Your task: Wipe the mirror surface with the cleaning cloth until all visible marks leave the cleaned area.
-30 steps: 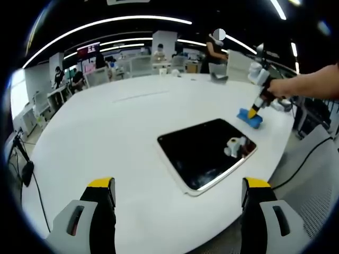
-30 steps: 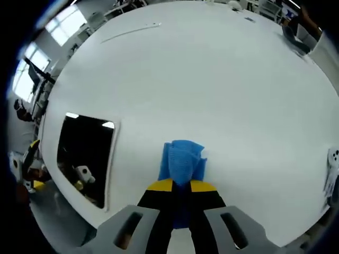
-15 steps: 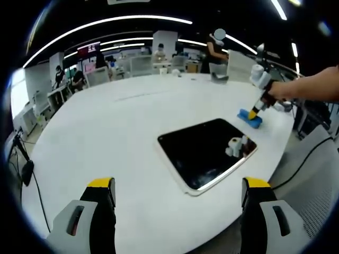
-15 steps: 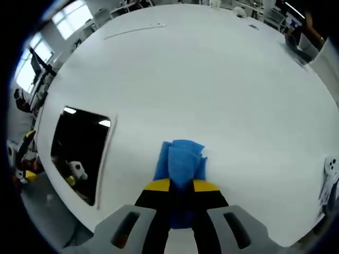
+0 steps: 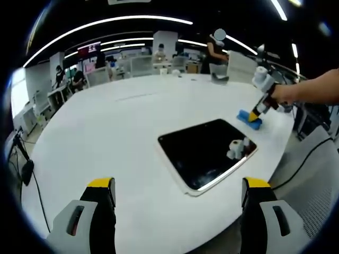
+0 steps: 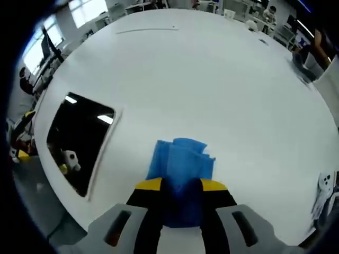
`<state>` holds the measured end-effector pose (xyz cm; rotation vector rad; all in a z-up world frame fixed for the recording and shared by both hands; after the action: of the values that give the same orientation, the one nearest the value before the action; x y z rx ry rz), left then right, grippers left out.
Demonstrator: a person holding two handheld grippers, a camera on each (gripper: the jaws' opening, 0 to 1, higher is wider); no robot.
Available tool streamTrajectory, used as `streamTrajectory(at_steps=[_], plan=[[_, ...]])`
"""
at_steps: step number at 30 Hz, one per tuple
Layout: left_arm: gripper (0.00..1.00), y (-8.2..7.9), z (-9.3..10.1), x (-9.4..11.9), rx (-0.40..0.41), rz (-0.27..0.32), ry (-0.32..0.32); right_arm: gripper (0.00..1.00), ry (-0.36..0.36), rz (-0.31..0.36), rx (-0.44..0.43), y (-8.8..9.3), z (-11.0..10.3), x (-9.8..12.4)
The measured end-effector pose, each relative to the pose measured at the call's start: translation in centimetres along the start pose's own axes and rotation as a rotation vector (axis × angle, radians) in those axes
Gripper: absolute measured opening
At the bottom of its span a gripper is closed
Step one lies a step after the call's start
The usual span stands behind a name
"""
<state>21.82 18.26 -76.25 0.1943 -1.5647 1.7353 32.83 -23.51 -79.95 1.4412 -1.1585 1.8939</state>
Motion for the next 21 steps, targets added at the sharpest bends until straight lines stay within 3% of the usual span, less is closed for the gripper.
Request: streamTrajectory(at_steps=[2,8,12,14,16,18,19,21], plan=[[1.00,0.0,0.0,0.0,-0.001,-0.002,0.001,0.30,0.012,0.008,0.014,0.1,0.2,0.0],[1.00,0.1,0.2,0.0,-0.003,-0.007,0.014,0.32,0.017,0.036,-0.008,0.4,0.1,0.1],[1.00,0.3,0.2,0.1,0.009,-0.005,0.010,0.41,-0.013,0.073,-0.062,0.4,-0.3,0.3],[1.00,0.0,0.0,0.2,0.008,0.011,-0.002,0.41,-0.009,0.088,-0.038,0.1,-0.3,0.6],[1.00,-0.5,-0.2,0.3,0.018,0.042,-0.012,0.43,-0.021,0.151,-0.023,-0.5,-0.5,1.6],[1.00,-0.3,-0.3,0.2,0.014,0.026,-0.022,0.49,-0.057,0.238,0.025,-1.0,-1.1,2.8],[1.00,-0.2,-0.4,0.2,0.027,0.018,-0.025,0.54,-0.036,0.249,0.017,-0.9,-1.1,3.5],[1.00,-0.3,-0.2,0.1,0.023,0.024,-0.010,0.62,-0.039,0.365,0.075,-1.3,-1.6,4.4]])
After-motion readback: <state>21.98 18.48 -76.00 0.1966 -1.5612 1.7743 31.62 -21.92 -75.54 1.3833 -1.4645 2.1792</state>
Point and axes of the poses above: the point that each gripper's makers call its tool centre point, and the gripper's own axes: x roughly backward along the fingers, z roughly to its right, y roughly out of its underside, the point moved 7 cm from there along x, roughly backward along the fingers, and after that the axes turned 12 degrees about x, right-handed, at the moved point
